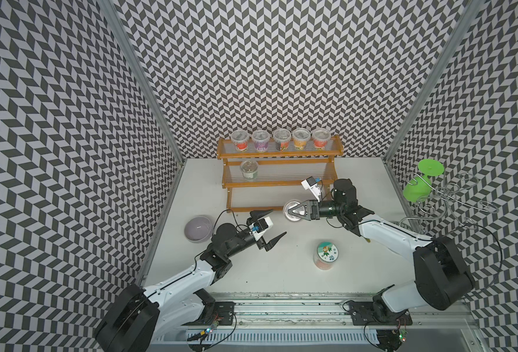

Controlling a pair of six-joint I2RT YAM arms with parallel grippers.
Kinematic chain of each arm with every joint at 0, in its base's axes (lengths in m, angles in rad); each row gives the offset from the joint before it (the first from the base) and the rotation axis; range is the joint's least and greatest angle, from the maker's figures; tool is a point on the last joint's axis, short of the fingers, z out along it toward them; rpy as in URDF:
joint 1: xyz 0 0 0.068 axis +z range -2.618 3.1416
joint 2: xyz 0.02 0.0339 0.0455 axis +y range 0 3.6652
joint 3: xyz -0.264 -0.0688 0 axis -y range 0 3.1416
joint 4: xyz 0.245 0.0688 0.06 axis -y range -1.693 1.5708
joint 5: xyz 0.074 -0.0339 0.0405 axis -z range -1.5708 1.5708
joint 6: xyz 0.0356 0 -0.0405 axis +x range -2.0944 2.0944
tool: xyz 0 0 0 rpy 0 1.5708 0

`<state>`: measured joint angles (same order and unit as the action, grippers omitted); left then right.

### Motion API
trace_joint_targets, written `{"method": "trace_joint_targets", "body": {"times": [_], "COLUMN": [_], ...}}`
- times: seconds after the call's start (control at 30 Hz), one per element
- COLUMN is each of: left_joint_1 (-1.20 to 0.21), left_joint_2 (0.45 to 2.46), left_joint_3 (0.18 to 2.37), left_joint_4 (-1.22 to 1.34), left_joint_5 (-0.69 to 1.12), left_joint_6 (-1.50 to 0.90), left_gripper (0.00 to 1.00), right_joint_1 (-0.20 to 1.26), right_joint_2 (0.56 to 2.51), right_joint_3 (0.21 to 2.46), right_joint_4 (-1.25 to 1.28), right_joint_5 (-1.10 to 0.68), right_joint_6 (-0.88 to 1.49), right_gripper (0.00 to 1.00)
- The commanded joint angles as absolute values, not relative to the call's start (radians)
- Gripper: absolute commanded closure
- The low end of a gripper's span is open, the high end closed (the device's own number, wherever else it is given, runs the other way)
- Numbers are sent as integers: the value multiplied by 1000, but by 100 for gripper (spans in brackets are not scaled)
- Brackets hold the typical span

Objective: Place the seed container on the shelf
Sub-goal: Pick up the seed jar at the center of the board.

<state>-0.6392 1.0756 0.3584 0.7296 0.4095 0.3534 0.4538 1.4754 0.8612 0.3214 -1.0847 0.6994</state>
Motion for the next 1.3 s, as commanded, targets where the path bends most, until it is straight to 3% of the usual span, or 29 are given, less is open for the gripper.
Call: {"method": "trace_joint_targets", "body": {"times": [0.0, 0.47, 1.27], "left_joint_1": [-658, -721, -725], "left_joint_2": [1135, 1360, 1432], "left_joint_3": [406, 532, 581], "left_joint_4": [857, 973, 1043], "left_joint_5": [394, 377, 412], "left_joint_6": [445, 356, 232], "left_gripper": [7, 9, 24], "right_joint_1": [455, 458, 462], "right_joint_2": [1444, 1420, 1420], "right_joint_3": [832, 782, 743], "right_joint_4": [481, 647, 716], "right_joint_5": [-1100, -1080, -1069], "right_joint_6": [869, 1034, 1103], "right_gripper": [33, 33, 30]}}
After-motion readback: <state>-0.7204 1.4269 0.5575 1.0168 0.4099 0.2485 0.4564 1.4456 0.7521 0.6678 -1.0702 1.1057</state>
